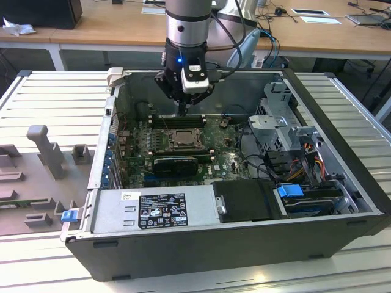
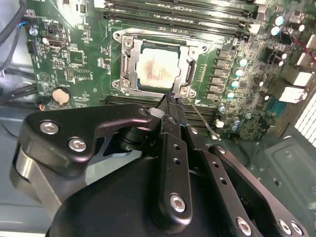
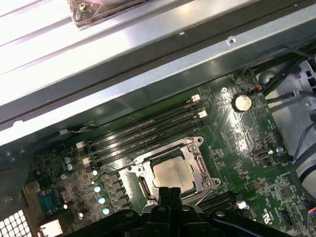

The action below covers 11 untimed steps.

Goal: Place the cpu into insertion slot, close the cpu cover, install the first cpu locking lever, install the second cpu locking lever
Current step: 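Install the first cpu locking lever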

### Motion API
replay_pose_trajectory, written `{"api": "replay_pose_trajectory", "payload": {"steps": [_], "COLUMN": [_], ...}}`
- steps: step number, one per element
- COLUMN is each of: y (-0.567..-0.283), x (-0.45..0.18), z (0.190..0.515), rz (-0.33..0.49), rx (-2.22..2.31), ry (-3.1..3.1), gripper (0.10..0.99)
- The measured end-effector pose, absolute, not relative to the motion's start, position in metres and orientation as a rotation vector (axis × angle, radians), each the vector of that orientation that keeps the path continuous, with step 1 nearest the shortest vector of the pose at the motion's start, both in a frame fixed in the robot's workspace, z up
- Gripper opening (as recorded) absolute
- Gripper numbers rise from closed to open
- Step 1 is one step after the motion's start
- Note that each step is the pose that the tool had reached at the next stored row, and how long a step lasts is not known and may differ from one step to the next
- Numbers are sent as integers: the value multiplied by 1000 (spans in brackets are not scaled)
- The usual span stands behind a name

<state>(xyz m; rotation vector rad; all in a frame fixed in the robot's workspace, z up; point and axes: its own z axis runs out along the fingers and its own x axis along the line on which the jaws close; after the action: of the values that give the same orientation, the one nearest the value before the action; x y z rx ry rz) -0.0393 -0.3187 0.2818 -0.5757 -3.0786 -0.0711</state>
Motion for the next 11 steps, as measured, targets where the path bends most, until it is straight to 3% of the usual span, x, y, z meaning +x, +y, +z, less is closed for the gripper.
{"api": "replay_pose_trajectory", "payload": {"steps": [11], "y": [-319], "x": [-39], "z": [282], "rz": [-69], "rx": [-253], "ry": [-3117], "gripper": [106]}}
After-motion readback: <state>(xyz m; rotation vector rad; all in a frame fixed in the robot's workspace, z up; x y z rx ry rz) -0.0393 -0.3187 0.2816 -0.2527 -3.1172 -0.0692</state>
